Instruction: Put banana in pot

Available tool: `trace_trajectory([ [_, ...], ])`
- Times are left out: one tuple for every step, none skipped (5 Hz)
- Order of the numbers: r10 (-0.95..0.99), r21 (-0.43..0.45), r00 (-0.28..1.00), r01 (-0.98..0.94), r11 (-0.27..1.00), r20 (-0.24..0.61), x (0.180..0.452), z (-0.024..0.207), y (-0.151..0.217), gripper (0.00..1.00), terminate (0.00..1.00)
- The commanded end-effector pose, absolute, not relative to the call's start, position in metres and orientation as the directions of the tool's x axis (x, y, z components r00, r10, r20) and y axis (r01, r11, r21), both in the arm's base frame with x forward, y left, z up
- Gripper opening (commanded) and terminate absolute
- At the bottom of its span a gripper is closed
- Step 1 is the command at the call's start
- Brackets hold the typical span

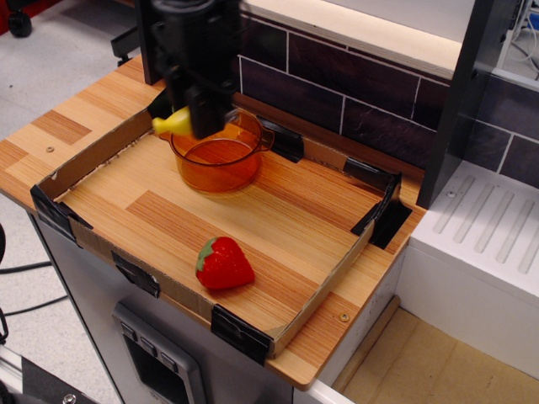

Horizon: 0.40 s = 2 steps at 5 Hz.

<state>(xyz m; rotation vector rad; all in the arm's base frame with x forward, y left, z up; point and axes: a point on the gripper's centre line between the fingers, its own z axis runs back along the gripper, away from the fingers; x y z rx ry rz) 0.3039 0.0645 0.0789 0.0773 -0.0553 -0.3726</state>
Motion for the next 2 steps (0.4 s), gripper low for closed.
trace_trajectory([
  [-0.285, 0.146, 0.957, 0.276, 0.95, 0.049, 0.3502, 0.0811, 0.0838, 0.0, 0.0],
  [-0.286, 0.159, 0.958, 0.279, 0.947, 0.023, 0.3519, 0.074, 0.0847, 1.0, 0.0],
])
